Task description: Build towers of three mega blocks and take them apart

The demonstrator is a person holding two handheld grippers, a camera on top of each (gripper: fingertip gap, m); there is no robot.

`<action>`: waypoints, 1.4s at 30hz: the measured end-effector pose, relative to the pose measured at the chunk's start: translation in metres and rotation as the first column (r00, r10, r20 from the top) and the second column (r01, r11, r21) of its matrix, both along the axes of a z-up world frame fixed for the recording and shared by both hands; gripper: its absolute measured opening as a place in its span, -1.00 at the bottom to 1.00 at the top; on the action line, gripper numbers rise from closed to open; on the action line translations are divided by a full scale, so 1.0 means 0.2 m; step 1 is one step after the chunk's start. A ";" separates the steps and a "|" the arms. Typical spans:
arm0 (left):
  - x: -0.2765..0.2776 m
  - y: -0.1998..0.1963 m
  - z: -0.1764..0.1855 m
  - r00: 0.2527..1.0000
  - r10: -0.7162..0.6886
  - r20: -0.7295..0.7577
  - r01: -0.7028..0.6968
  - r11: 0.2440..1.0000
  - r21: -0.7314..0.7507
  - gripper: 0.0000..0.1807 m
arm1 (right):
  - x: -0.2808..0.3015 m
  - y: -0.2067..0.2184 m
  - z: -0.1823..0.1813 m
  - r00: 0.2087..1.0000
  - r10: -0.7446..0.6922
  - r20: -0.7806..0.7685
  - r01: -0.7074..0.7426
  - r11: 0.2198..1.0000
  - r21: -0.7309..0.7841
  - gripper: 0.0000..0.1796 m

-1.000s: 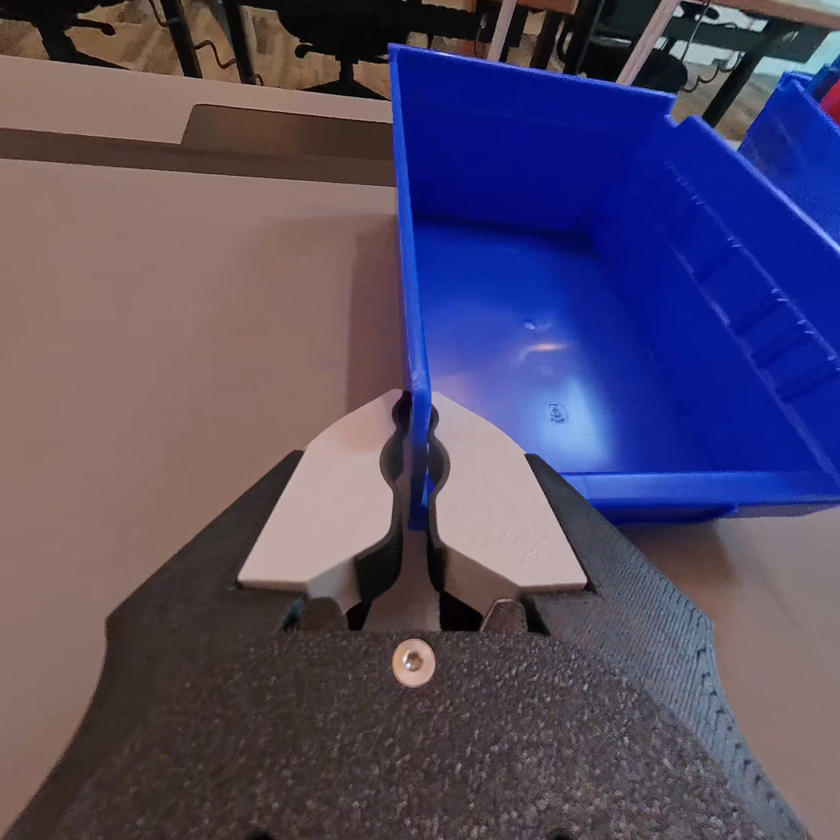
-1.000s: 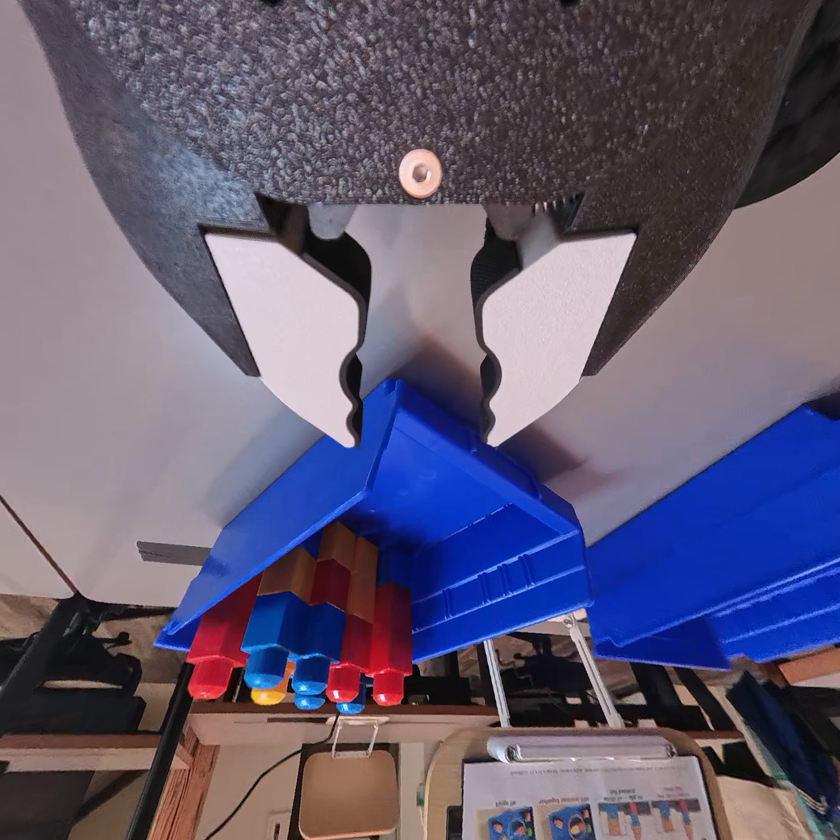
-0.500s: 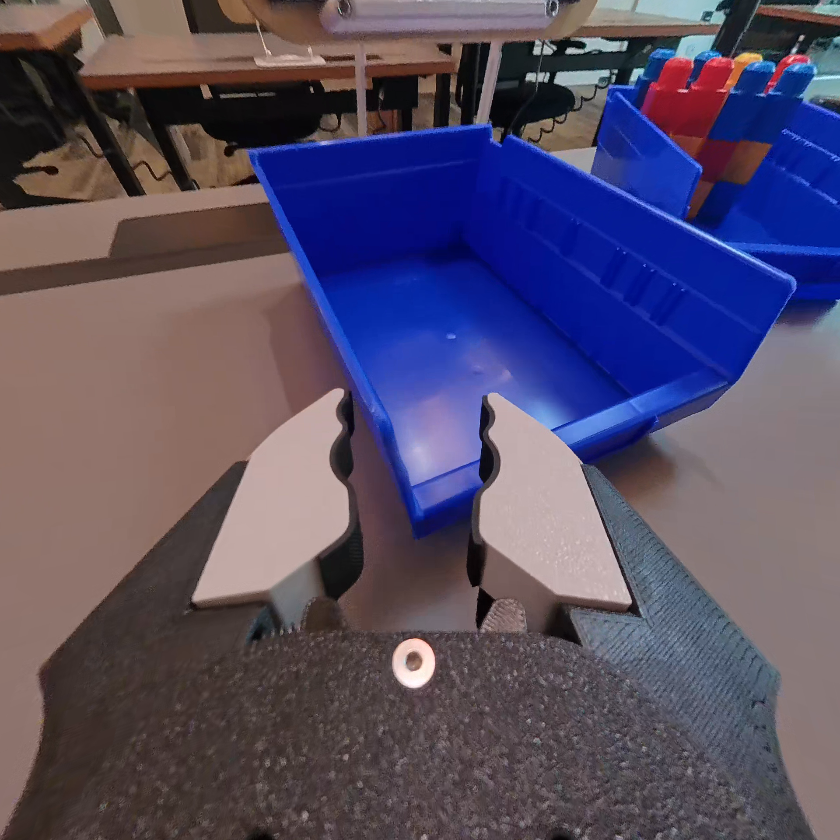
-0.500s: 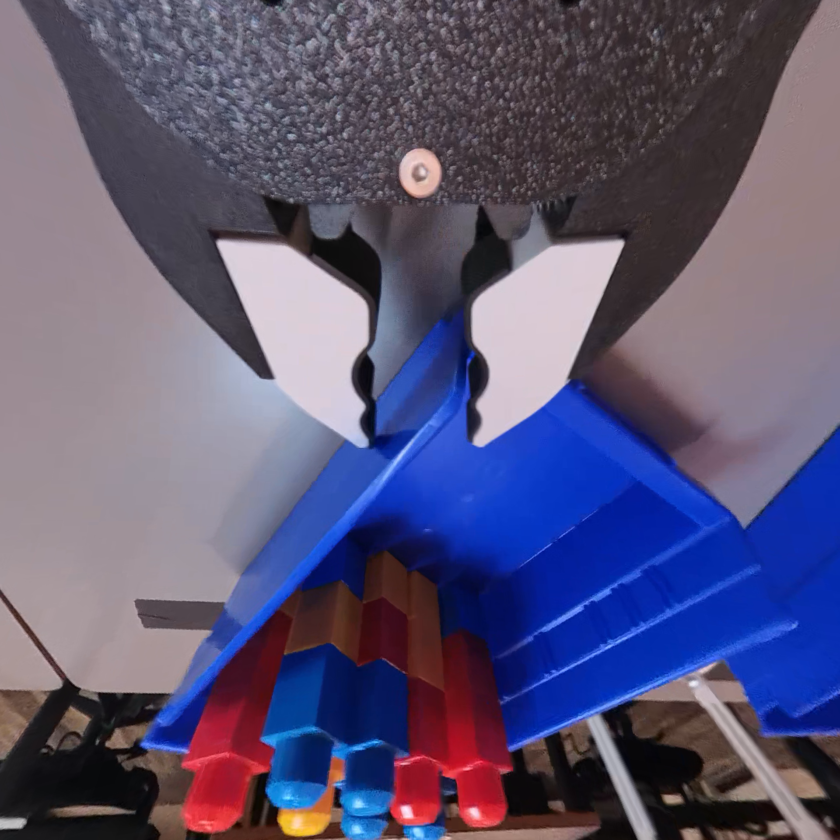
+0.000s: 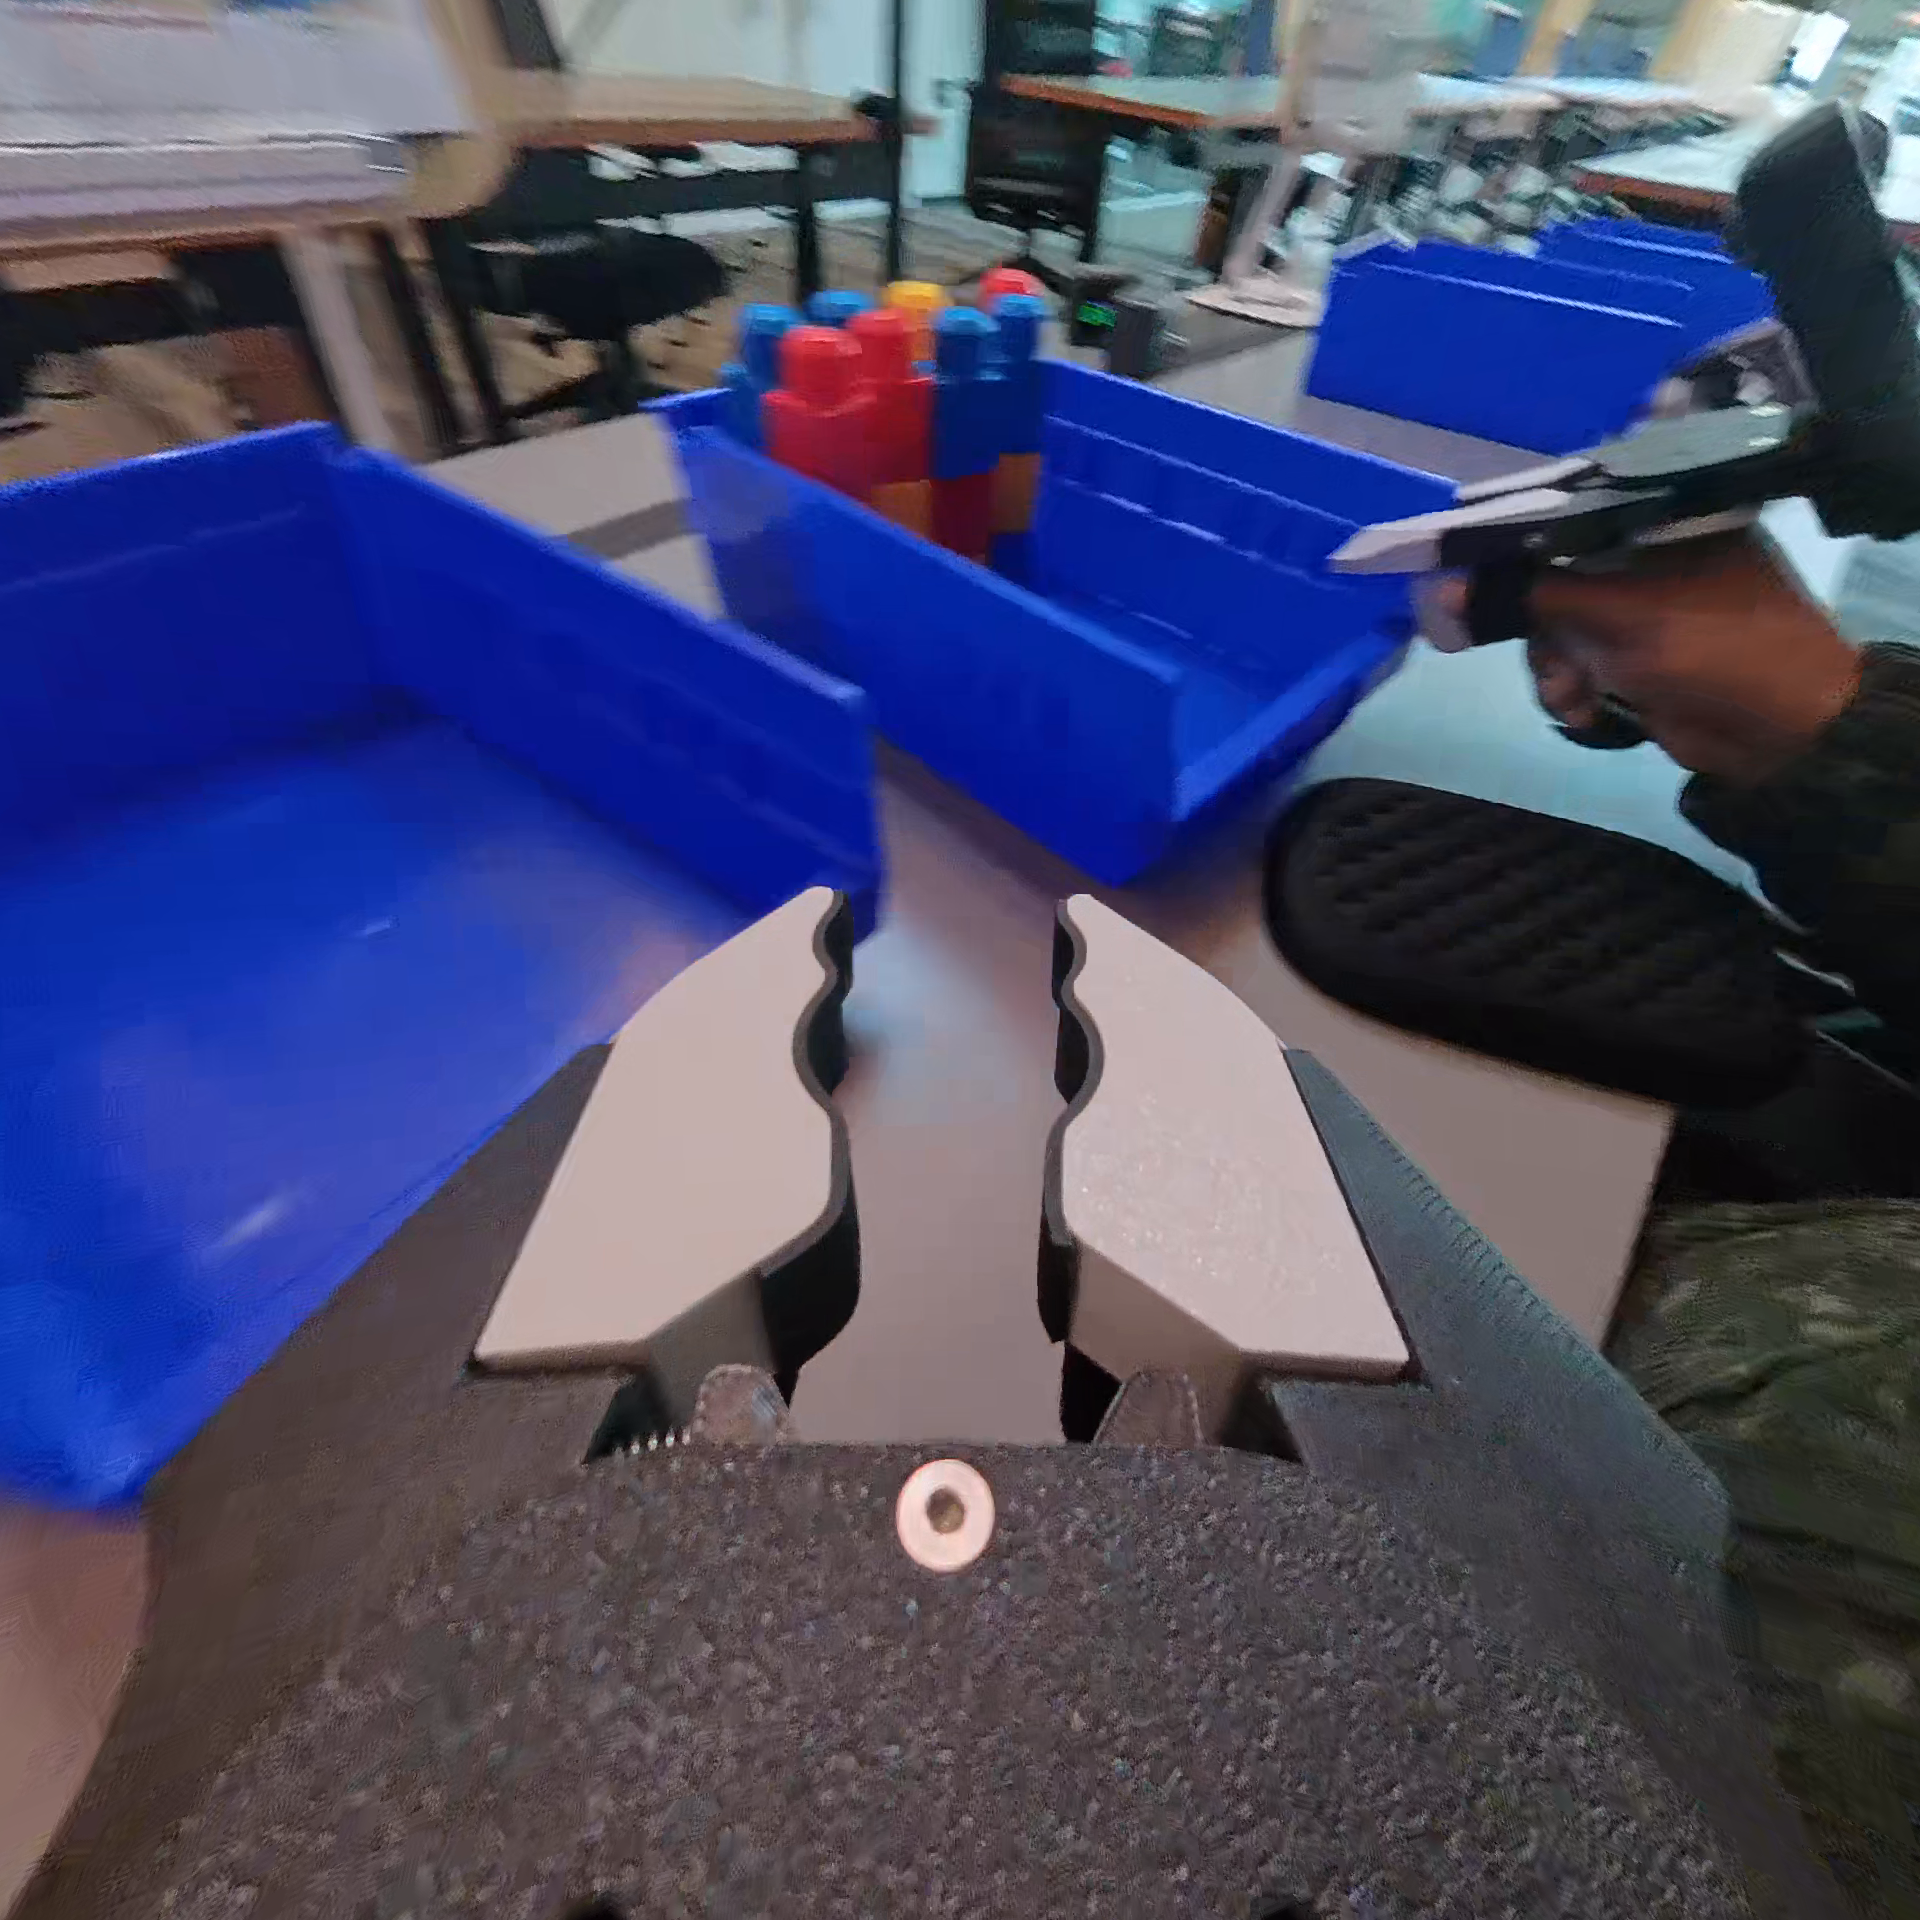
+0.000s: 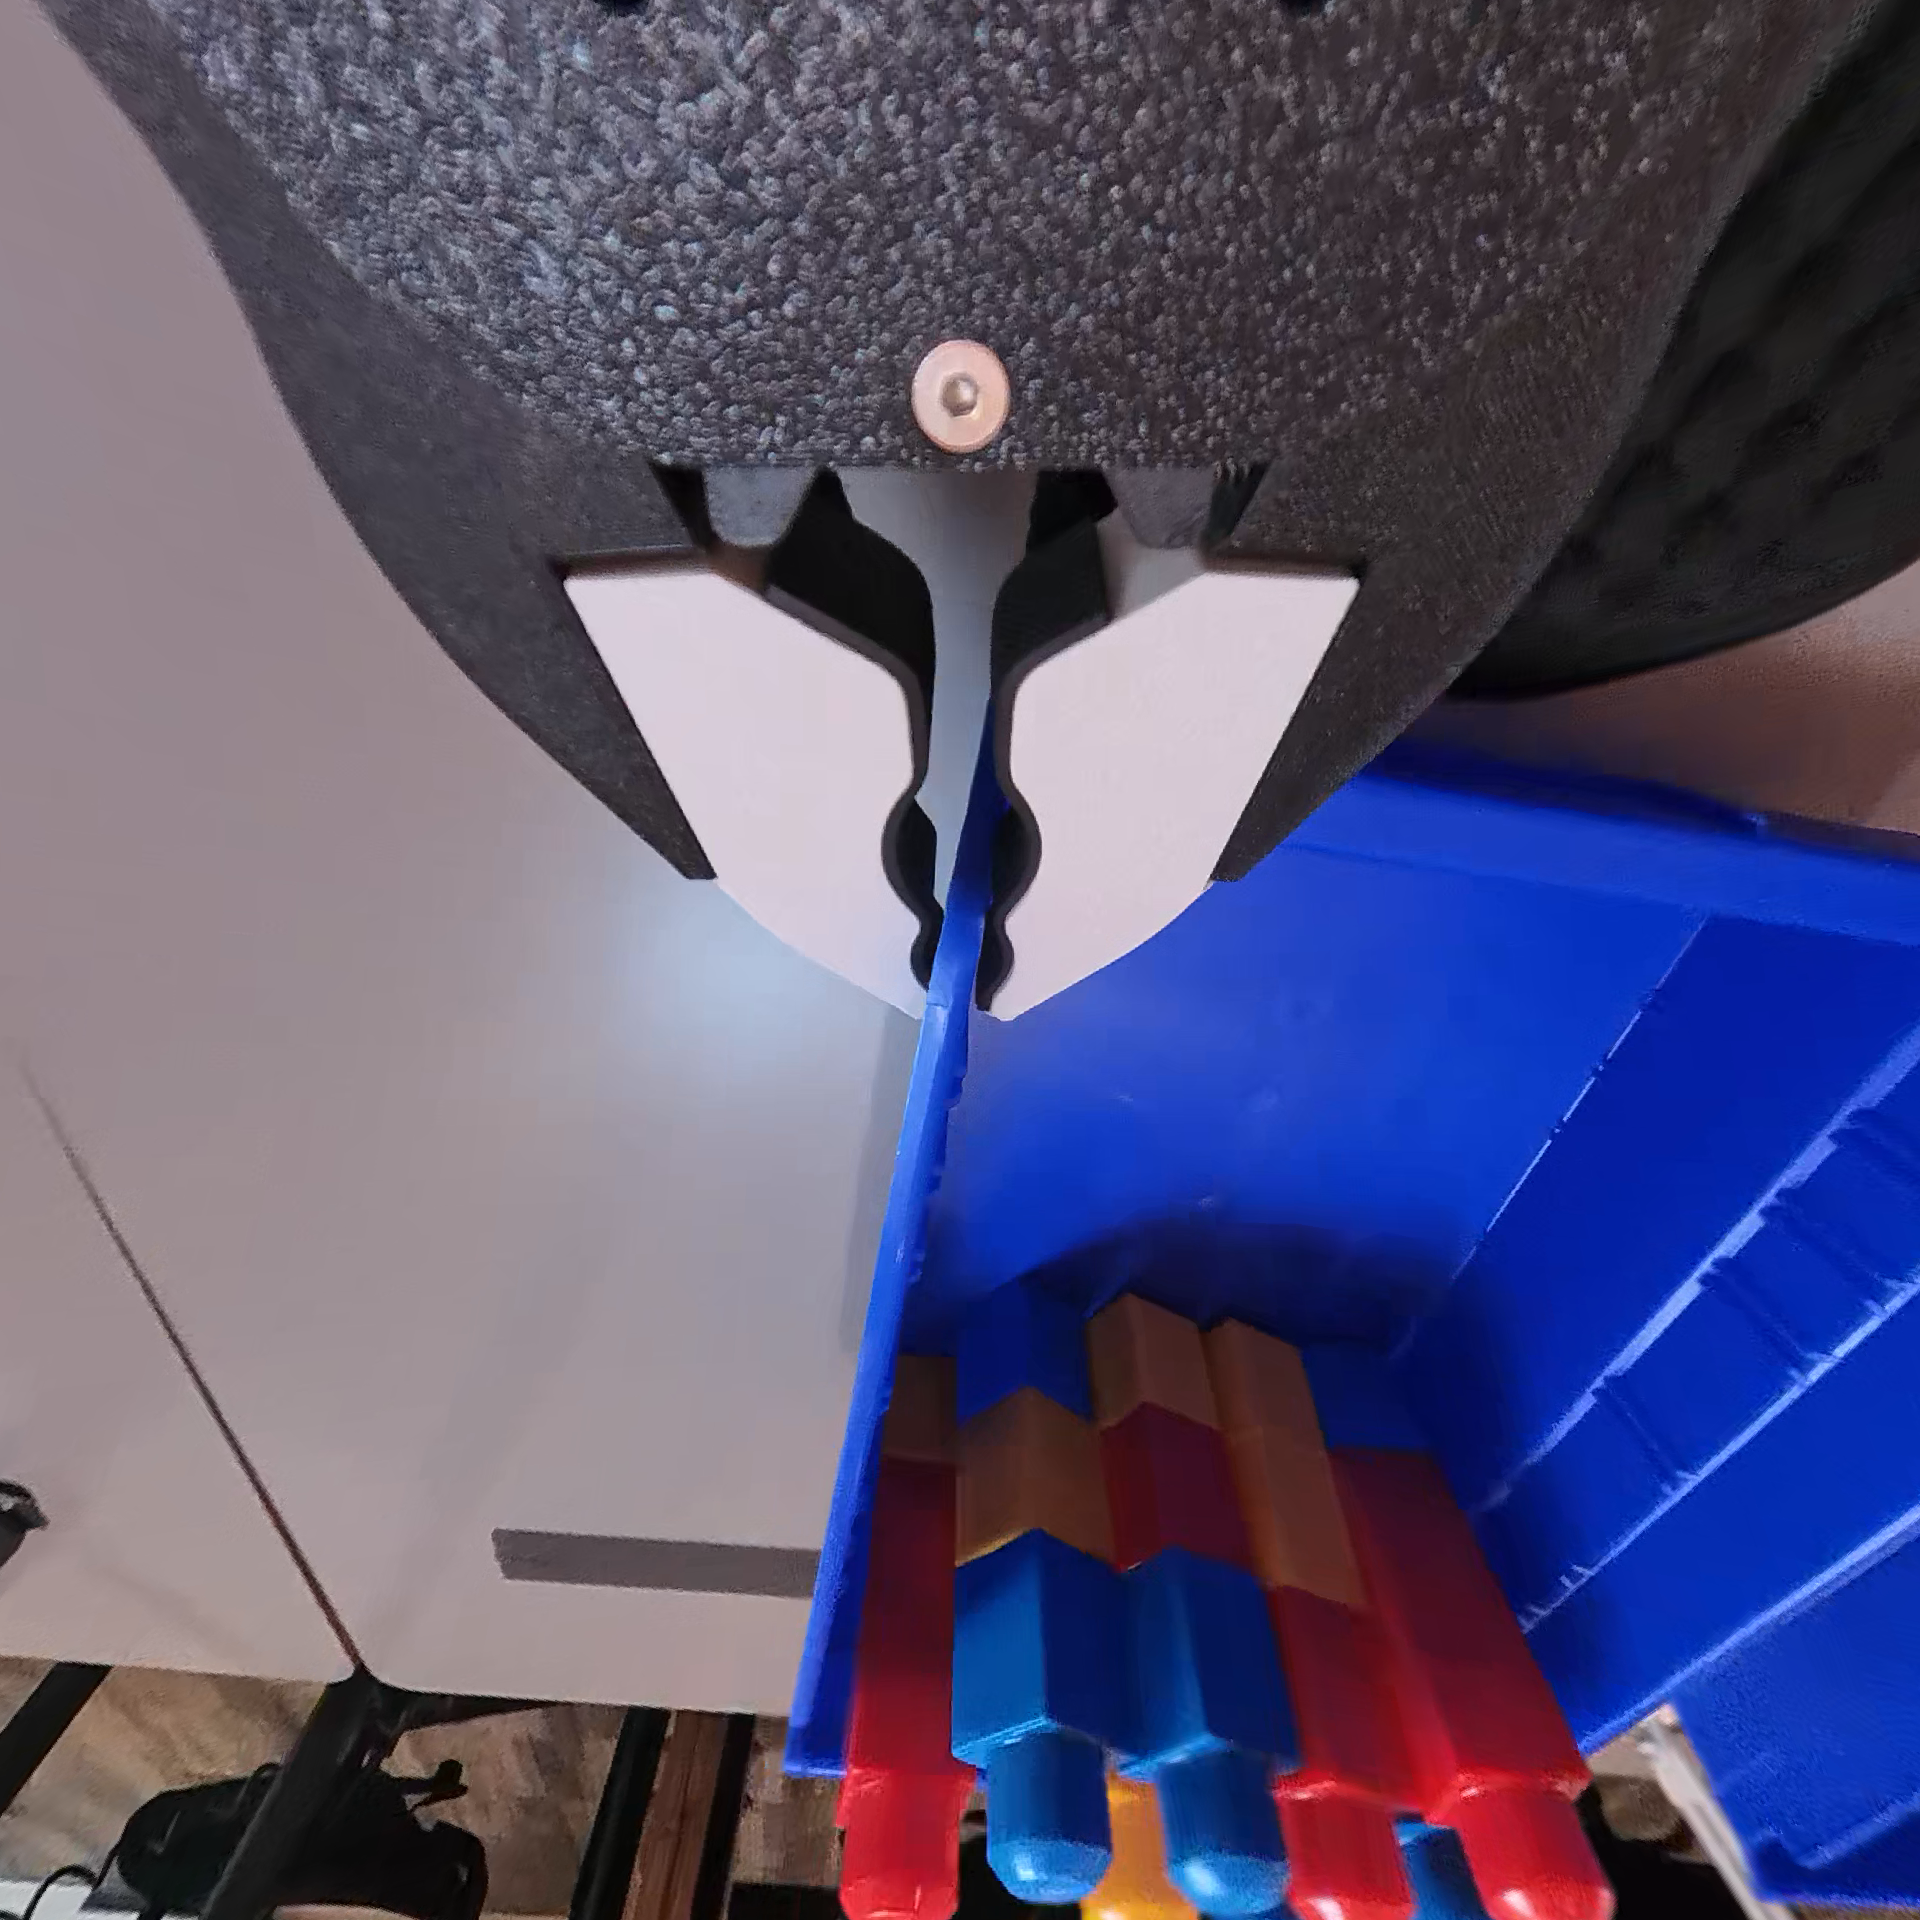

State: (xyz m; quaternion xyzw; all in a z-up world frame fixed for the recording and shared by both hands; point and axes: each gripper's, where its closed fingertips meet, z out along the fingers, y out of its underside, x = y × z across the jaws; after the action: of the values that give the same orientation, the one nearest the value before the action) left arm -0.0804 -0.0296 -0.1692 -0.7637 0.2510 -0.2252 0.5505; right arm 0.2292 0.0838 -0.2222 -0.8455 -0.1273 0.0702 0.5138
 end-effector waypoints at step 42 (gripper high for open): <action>-0.29 0.11 0.73 0.885 0.325 -0.333 -0.195 0.908 0.370 -0.83 | -0.93 -0.26 1.01 0.925 0.378 0.045 -0.366 0.853 0.371 -0.87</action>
State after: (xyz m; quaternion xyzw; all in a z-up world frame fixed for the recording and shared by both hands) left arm -0.1391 -0.0073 -0.0241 -0.7182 0.2823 0.0517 0.6340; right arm 0.0441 0.0310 -0.0204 -0.6907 -0.2915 0.1553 0.6433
